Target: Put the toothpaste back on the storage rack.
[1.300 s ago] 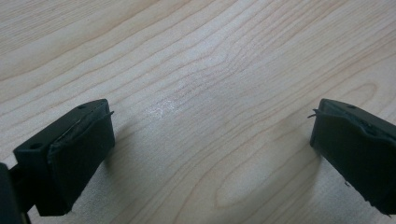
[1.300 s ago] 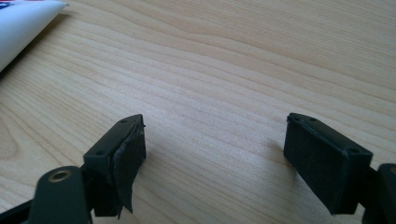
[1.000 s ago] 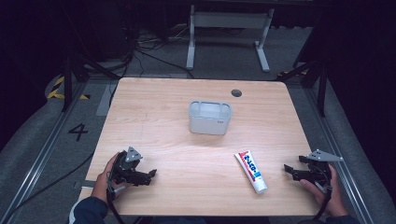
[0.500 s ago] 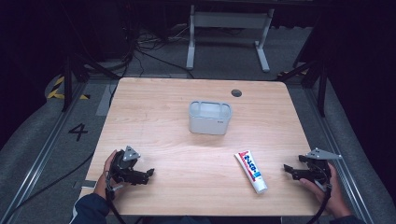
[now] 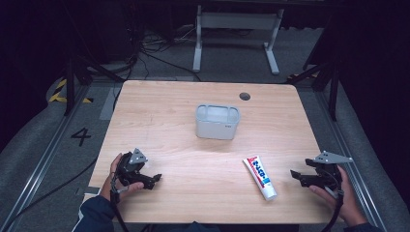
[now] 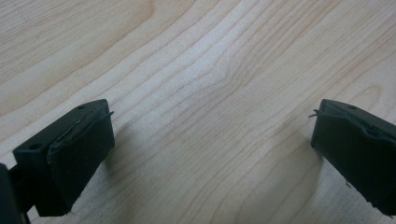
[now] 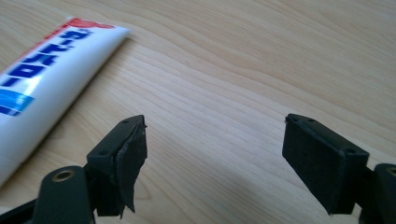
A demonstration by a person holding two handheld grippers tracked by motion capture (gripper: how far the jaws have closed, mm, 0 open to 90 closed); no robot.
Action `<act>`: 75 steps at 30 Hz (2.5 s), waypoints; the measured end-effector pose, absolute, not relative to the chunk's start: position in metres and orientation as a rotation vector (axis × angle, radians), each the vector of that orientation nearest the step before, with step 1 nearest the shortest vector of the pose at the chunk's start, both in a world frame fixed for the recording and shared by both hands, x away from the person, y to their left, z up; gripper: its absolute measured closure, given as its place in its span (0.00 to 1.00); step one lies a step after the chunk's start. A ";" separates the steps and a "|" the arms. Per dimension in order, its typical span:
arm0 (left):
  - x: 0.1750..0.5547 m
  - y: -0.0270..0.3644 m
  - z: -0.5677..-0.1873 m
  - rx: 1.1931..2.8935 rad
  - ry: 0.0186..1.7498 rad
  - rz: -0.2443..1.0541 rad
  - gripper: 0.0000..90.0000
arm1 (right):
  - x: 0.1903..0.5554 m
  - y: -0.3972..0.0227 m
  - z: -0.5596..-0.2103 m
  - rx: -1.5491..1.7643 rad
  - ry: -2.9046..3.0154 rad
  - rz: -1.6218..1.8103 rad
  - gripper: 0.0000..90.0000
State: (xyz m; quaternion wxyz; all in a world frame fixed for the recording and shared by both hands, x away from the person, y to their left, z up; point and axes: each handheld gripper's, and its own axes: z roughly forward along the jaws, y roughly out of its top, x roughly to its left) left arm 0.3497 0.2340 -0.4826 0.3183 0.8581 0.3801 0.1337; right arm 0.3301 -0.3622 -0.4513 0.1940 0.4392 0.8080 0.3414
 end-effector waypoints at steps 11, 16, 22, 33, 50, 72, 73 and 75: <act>0.352 0.234 -0.483 2.253 0.992 0.356 0.00 | 0.327 -0.332 -0.435 1.176 2.327 0.954 0.27; 0.352 0.233 -0.483 2.252 0.992 0.356 0.00 | 0.325 -0.319 -0.429 1.138 2.344 0.976 0.26; 0.352 0.234 -0.483 2.252 0.991 0.355 0.00 | 0.324 -0.304 -0.426 1.098 2.370 0.972 0.26; 0.352 0.234 -0.483 2.259 0.986 0.355 0.00 | 0.324 -0.282 -0.429 1.064 2.422 0.933 0.27; 0.352 0.234 -0.483 2.255 0.984 0.349 0.00 | 0.335 -0.251 -0.438 1.077 2.507 0.880 0.29; 0.353 0.234 -0.483 2.254 0.983 0.348 0.00 | 0.358 -0.228 -0.455 1.141 2.572 0.738 0.32; 0.353 0.234 -0.483 2.255 0.984 0.347 0.00 | 0.358 -0.228 -0.455 1.147 2.571 0.737 0.32; 0.352 0.234 -0.483 2.255 0.984 0.347 0.00 | 0.360 -0.228 -0.455 1.156 2.568 0.739 0.32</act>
